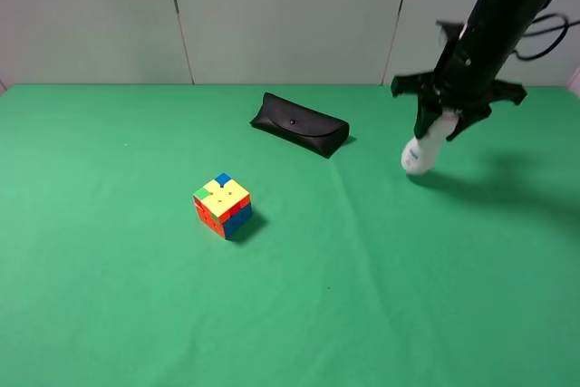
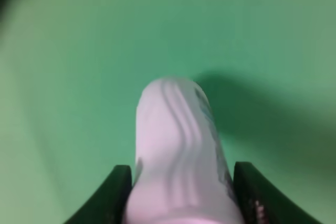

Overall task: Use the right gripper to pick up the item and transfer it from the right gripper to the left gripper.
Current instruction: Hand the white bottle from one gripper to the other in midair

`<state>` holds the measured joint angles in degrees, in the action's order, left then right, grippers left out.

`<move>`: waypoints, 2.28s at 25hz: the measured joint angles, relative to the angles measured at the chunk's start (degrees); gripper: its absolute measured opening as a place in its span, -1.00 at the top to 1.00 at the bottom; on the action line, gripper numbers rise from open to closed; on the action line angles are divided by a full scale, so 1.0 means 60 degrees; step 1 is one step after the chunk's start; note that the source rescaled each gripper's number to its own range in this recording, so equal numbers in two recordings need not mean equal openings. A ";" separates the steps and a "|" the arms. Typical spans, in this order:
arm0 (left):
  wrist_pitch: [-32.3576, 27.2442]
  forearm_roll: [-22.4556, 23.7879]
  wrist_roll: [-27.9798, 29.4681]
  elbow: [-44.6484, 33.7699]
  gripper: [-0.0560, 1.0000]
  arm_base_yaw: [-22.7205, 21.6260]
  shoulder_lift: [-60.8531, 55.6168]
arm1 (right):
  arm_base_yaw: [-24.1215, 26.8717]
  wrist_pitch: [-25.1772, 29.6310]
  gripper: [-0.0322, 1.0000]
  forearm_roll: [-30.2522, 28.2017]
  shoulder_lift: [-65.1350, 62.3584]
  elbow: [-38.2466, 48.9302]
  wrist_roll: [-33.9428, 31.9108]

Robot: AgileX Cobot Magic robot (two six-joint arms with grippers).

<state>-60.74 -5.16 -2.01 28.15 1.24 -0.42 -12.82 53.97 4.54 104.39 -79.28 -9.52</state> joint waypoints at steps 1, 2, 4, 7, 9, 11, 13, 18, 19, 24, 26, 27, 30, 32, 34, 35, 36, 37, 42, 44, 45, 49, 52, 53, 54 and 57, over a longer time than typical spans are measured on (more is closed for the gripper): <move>0.0000 0.0000 0.0000 0.0000 -0.69 0.0000 0.0000 | 0.0000 -0.0174 0.88 0.0181 -0.0324 0.0086 0.0013; 0.0000 0.0000 0.0000 0.0000 -0.69 0.0000 0.0000 | 0.0000 -0.0389 0.88 0.0376 -0.0638 0.0229 0.0066; 0.0000 0.0000 0.0000 0.0000 -0.69 0.0000 0.0000 | 0.0000 -0.0760 0.88 0.0705 -0.1179 0.0618 0.0230; 0.0000 0.0000 0.0000 0.0000 -0.69 0.0000 0.0000 | 0.0000 -0.1324 0.88 0.1335 -0.1854 0.1407 0.0748; 0.0000 0.0000 0.0000 0.0000 -0.69 0.0000 0.0000 | 0.0000 -0.1733 0.88 0.2118 -0.2310 0.2048 0.1349; 0.0000 0.0000 0.0000 0.0000 -0.69 0.0000 0.0000 | 0.0000 -0.2253 0.88 0.3151 -0.2790 0.2707 0.2383; 0.0000 0.0000 0.0000 0.0000 -0.69 0.0000 0.0000 | 0.0000 -0.2699 0.88 0.4392 -0.3318 0.3472 0.3521; 0.0000 0.0000 0.0000 0.0000 -0.69 0.0000 0.0000 | 0.0000 -0.3331 0.88 0.7242 -0.4211 0.5150 0.6089; 0.0000 0.0000 0.0000 0.0000 -0.69 0.0000 0.0000 | 0.0000 -0.3412 0.88 0.7616 -0.4277 0.5404 0.6446; 0.0000 0.0000 0.0000 0.0000 -0.69 0.0000 0.0000 | 0.0000 -0.3506 0.88 1.0326 -0.4322 0.6570 0.9243; 0.0000 0.0000 0.0000 0.0000 -0.69 0.0000 0.0000 | 0.0000 -0.3422 0.88 1.1534 -0.4322 0.6789 1.0475; 0.0000 0.0000 0.0000 0.0000 -0.69 0.0000 0.0000 | 0.0000 -0.3362 0.88 1.1990 -0.4322 0.6833 1.0860; 0.0000 0.0000 0.0000 0.0000 -0.69 0.0000 0.0000 | 0.0000 -0.3288 0.88 1.2827 -0.4322 0.6856 1.1609; 0.0000 0.0000 0.0000 0.0000 -0.69 0.0000 0.0000 | 0.0000 -0.3288 0.88 1.3141 -0.4322 0.6864 1.1898; 0.0000 0.0000 0.0000 0.0000 -0.69 0.0000 0.0000 | 0.0000 -0.3250 0.88 1.3497 -0.4322 0.6864 1.2077; 0.0000 0.0000 0.0000 0.0000 -0.69 0.0000 0.0000 | 0.0000 -0.3204 0.88 1.3654 -0.4322 0.6864 1.2111; 0.0000 0.0000 0.0000 0.0000 -0.69 0.0000 0.0000 | 0.0000 -0.3131 0.88 1.3835 -0.4322 0.6864 1.2138; 0.0000 0.0000 0.0000 0.0000 -0.69 0.0000 0.0000 | 0.0000 -0.3055 0.88 1.3987 -0.4322 0.6864 1.2136; 0.0000 0.0000 0.0000 0.0000 -0.69 0.0000 0.0000 | 0.0000 -0.2686 0.88 1.4197 -0.4322 0.6864 1.2066; 0.0000 0.0000 0.0000 0.0000 -0.69 0.0000 0.0000 | 0.0000 -0.2611 0.88 1.4199 -0.4322 0.6864 1.2022; 0.0000 0.0000 0.0000 0.0000 -0.69 0.0000 0.0000 | 0.0000 -0.2563 0.88 1.4199 -0.4322 0.6864 1.1977; 0.0000 0.0000 0.0000 0.0000 -0.69 0.0000 0.0000 | 0.0000 -0.2482 0.88 1.4082 -0.4322 0.6864 1.1565; 0.0000 0.0000 0.0000 0.0000 -0.69 0.0000 0.0000 | 0.0000 -0.2482 0.88 1.4040 -0.4322 0.6864 1.1454; 0.0000 0.0000 0.0000 0.0000 -0.69 0.0000 0.0000 | 0.0000 -0.2482 0.88 1.4040 -0.4322 0.6864 1.1443; 0.0000 0.0000 0.0000 0.0000 -0.69 0.0000 0.0000 | 0.0000 -0.2482 0.88 1.4037 -0.4322 0.6864 1.1432; 0.0000 0.0000 0.0000 0.0000 -0.69 0.0000 0.0000 | 0.0000 -0.2453 0.88 1.4037 -0.4322 0.6864 1.1423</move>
<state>-60.74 -5.16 -2.01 28.15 1.24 -0.42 -12.82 39.25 88.76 78.45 -38.10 59.02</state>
